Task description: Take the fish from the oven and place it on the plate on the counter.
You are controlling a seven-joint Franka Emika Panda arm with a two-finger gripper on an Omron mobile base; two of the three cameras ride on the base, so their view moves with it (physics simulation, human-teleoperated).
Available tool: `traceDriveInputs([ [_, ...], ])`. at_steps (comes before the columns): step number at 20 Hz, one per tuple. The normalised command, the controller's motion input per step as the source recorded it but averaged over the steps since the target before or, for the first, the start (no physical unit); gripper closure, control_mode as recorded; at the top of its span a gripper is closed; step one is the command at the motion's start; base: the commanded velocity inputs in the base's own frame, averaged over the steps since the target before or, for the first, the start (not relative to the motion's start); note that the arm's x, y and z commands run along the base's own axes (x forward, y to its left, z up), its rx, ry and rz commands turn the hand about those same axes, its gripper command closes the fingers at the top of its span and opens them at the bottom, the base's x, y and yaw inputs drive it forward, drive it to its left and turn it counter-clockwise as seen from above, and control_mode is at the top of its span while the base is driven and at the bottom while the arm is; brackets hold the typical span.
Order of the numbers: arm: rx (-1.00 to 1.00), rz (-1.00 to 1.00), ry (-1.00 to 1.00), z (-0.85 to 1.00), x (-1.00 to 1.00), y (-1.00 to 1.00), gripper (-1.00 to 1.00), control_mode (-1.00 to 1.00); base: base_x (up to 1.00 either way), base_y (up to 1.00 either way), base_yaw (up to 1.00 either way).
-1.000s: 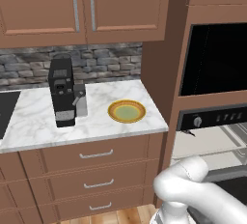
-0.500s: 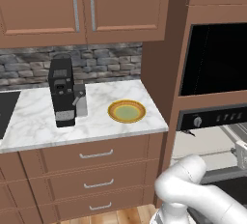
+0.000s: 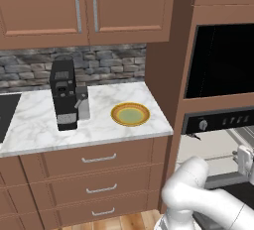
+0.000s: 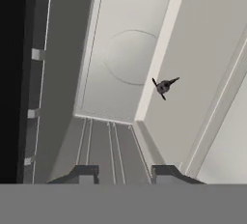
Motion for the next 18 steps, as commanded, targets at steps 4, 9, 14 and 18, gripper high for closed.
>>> traceDriveInputs([
  [4, 0.01, 0.01, 0.00, -0.49, 0.19, -0.09, -1.00, -1.00, 0.00, 0.00, 0.00],
  [9, 0.00, 0.00, 0.00, -0.39, 0.35, -0.01, -1.00, -1.00, 0.00, 0.00, 0.00],
  [14, 0.02, 0.00, 0.00, -0.38, 0.48, 0.00, -1.00, -1.00, 0.00, 0.00, 0.00],
  [18, 0.02, 0.00, 0.00, -0.46, 0.40, -0.01, -1.00, -1.00, 0.00, 0.00, 0.00],
])
